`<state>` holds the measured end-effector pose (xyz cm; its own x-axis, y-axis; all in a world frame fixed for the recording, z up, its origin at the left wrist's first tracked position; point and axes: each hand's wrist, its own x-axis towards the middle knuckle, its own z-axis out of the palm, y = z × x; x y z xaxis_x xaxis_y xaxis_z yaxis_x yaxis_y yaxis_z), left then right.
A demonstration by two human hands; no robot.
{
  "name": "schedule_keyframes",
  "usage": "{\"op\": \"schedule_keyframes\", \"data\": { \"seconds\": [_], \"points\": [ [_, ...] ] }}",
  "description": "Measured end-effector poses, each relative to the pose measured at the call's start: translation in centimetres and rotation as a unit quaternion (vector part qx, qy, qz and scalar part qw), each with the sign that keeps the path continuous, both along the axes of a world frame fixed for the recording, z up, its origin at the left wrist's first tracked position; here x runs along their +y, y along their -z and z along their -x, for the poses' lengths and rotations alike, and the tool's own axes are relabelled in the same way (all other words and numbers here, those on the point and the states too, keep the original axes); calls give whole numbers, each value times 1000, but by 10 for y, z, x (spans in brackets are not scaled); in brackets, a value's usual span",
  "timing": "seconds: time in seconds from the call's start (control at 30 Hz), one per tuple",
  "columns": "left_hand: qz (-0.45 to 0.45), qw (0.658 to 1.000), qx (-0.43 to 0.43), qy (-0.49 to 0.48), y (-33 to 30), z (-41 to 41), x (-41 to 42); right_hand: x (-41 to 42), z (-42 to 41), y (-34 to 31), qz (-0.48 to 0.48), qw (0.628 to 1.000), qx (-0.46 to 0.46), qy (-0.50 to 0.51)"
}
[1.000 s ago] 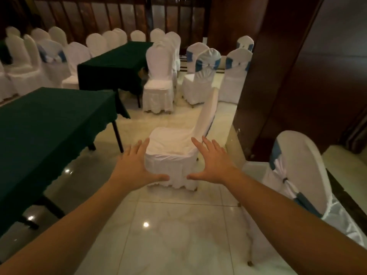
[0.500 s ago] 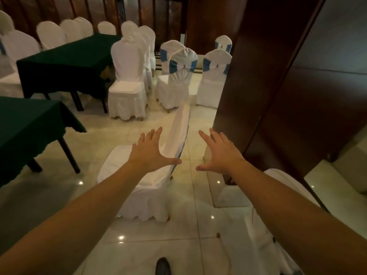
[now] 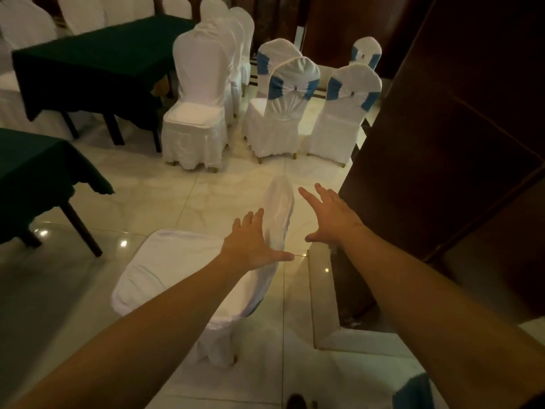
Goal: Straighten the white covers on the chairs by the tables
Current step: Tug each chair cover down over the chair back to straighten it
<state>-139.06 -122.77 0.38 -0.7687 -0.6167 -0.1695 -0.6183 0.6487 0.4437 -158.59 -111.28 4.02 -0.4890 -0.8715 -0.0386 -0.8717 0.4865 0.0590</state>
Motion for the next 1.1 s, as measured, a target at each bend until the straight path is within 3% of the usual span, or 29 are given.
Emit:
{"op": "schedule_keyframes", "data": {
  "seconds": [0.17, 0.53, 0.7, 1.1],
  "points": [
    [10, 999, -38, -33, 17, 43, 14, -53, 55, 9, -19, 996, -28, -82],
    [-36, 976, 12, -216, 29, 53, 42, -141, 110, 40, -35, 957, -106, -269],
    [-8, 976, 26, -216, 39, 45, 36, -168, 105, 39, -21, 935, -24, -352],
    [42, 953, 88, -286, 17, -28, -27, -249, 44, -13, -55, 884, 20, -463]
  ]
}}
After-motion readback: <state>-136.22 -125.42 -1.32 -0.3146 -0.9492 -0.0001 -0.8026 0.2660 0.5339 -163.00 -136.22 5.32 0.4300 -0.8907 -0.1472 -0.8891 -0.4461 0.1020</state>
